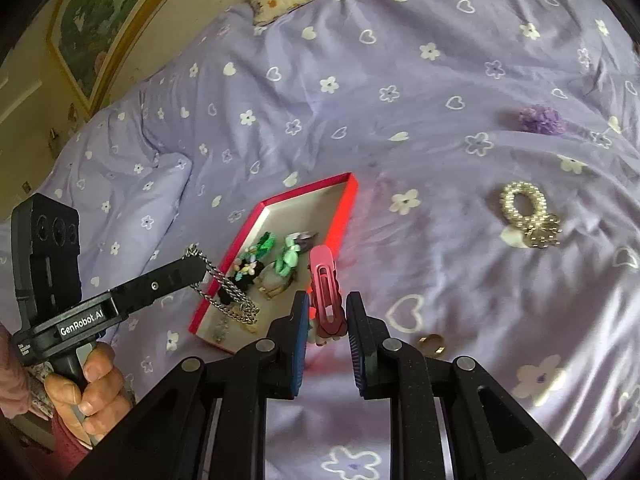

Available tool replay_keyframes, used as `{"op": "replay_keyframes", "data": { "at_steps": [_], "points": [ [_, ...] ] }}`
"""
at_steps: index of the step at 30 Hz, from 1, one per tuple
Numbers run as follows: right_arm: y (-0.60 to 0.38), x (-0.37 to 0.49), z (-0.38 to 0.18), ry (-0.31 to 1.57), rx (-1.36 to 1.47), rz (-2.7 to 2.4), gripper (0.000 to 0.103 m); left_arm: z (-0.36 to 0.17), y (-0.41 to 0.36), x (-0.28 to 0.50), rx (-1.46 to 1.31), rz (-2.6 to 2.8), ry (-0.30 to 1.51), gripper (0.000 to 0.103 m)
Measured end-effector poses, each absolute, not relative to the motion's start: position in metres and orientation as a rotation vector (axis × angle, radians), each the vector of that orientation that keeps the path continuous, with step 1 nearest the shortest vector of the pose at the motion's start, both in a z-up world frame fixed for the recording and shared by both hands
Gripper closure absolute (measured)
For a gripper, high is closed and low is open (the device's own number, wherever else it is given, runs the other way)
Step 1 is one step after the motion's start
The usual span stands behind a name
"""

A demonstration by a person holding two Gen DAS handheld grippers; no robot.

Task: Organize jewelry
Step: 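Carry the silver chain and pink clip into the red box and open both tools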

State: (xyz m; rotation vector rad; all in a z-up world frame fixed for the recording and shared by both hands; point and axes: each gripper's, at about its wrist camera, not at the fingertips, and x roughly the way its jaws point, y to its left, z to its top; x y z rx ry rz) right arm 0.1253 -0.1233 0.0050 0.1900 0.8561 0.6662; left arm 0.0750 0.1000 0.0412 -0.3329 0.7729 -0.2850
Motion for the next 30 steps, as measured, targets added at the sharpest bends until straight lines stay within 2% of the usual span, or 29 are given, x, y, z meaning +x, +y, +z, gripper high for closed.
{"op": "replay_keyframes", "data": {
  "at_steps": [16, 30],
  "points": [
    [-0.076, 0.127, 0.000, 0.875, 0.172, 0.738, 0.084, 0.038, 0.151, 0.064, -0.386, -0.185, 0.759, 0.096],
    [-0.032, 0.135, -0.025, 0.944, 0.137, 0.771, 0.084, 0.013, 0.184, 0.060, -0.427, -0.115, 0.786, 0.096]
  ]
}}
